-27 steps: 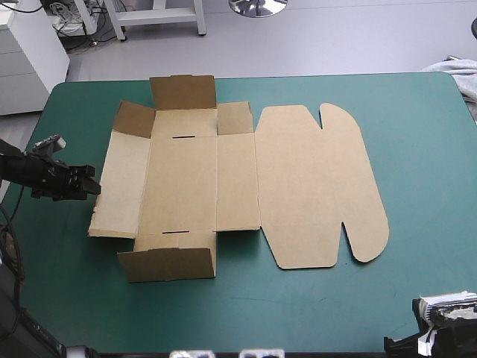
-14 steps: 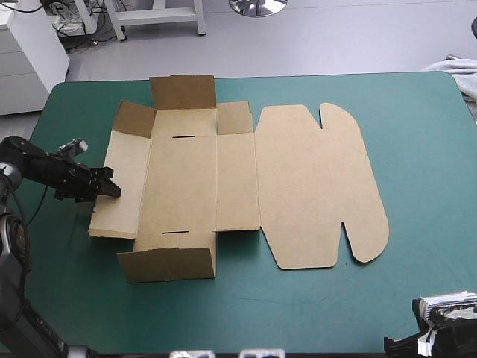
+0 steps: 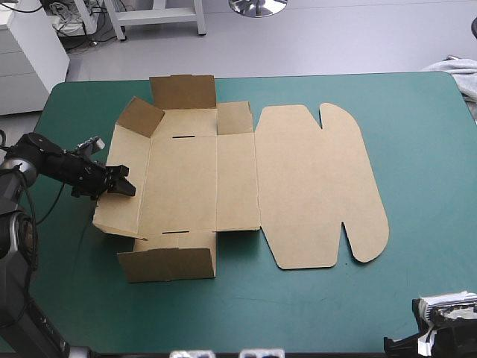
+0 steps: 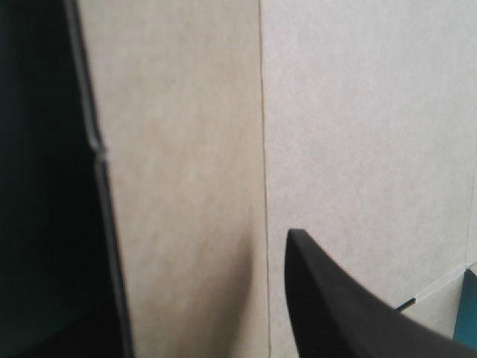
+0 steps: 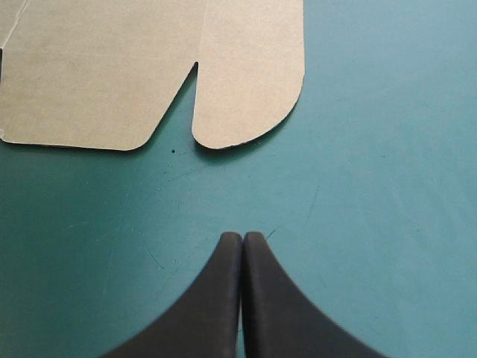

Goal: Fold the box

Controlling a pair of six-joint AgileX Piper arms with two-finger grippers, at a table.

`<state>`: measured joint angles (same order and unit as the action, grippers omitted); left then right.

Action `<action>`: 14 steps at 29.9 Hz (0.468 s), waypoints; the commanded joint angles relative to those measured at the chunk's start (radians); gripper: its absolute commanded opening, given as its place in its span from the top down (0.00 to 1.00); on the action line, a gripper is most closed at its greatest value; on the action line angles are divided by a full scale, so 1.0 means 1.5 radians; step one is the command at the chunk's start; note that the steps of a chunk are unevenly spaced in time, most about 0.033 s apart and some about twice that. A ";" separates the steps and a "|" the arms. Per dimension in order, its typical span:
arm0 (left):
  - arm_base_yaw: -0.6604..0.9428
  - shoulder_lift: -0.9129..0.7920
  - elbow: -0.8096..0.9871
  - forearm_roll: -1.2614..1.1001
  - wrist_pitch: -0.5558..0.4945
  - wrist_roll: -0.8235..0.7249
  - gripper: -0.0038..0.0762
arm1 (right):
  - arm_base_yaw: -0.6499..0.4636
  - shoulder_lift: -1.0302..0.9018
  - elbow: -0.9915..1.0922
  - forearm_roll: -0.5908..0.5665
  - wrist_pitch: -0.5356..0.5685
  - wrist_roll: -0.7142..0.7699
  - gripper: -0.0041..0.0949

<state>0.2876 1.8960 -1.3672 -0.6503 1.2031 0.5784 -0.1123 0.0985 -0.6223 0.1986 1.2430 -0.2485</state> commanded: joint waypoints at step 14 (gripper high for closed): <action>-0.010 -0.040 -0.068 -0.039 0.027 -0.006 0.97 | -0.001 0.012 -0.013 0.005 0.006 -0.002 0.98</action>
<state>0.2836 1.9066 -1.4083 -0.6827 1.2144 0.5642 -0.1123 0.0985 -0.6223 0.1986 1.2430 -0.2485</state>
